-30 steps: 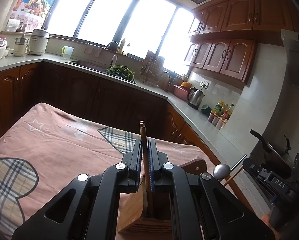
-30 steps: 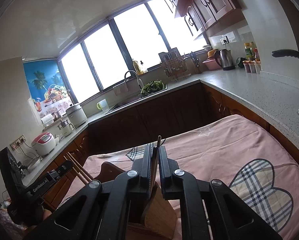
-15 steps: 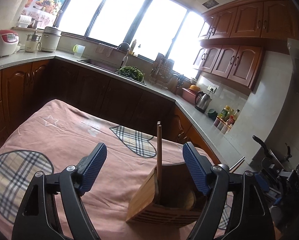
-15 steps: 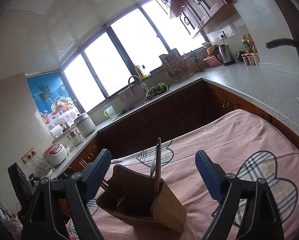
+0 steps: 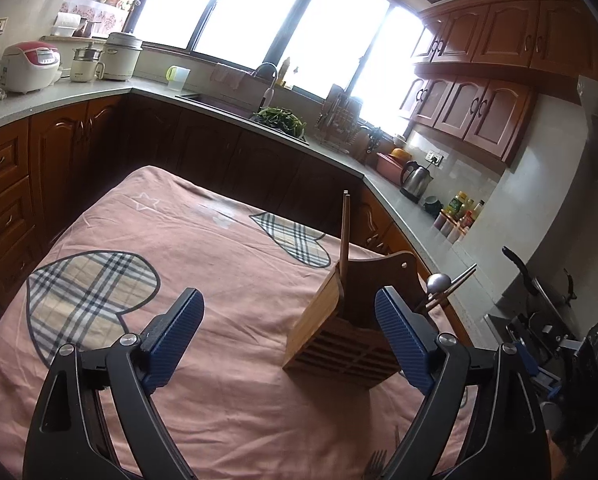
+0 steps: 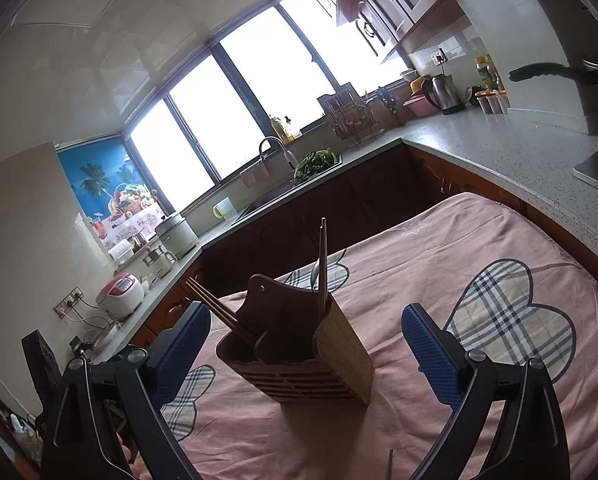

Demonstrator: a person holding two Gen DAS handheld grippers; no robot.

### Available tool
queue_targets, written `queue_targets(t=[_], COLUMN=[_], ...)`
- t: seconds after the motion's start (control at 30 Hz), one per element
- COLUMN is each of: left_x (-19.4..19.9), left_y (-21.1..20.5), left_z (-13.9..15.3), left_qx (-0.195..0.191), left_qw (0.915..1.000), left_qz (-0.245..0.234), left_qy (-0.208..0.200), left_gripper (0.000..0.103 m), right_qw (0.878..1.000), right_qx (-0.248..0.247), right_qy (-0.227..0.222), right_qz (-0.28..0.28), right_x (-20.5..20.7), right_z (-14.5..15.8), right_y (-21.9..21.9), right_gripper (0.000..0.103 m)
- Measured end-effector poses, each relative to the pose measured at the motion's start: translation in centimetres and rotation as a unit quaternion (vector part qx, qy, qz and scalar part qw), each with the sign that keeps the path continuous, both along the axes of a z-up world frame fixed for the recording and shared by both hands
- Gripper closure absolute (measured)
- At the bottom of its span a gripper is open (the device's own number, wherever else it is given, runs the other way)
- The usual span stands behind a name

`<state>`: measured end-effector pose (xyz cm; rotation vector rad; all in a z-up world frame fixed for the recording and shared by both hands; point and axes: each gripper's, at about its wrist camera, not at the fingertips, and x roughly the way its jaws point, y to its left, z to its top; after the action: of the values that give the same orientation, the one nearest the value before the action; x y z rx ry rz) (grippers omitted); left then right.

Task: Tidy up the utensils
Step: 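Move both grippers back over the remaining forks and chopstick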

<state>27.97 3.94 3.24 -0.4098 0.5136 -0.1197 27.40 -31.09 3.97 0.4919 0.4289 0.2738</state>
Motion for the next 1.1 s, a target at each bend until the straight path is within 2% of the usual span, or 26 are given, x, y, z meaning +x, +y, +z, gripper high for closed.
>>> queue_targets(t=[0.33,0.6,0.77,1.1], left_x=[-4.8,-7.8,-9.5,-12.2], left_y=[0.8,0.8,0.0,-2.1], left_z=[-1.2,-3.2,-4.1,-6.4], left_qx=[0.020,0.009,0.016,0.039], left_qw=[0.9993,0.9985,0.9977,0.9941], left_qz=[-0.009,-0.014,-0.022,-0.050], left_qy=[0.029,0.052,0.063,0.088], left_gripper=[0.013,0.013,0.013,0.013], right_qw=[1.000,0.999,0.998,0.996], right_qx=[-0.006,-0.002,0.003,-0.013], right_qy=[0.021,0.049,0.071,0.086], right_qz=[0.008,0.005,0.002,0.015], right_x=[-4.5,-8.2,-9.7,-12.5], right_z=[-0.5,-3.1,-4.7,-7.0], right_y=[0.2,-0.5,-1.1,-0.8], right_gripper=[0.005,0.005,0.005,0.005])
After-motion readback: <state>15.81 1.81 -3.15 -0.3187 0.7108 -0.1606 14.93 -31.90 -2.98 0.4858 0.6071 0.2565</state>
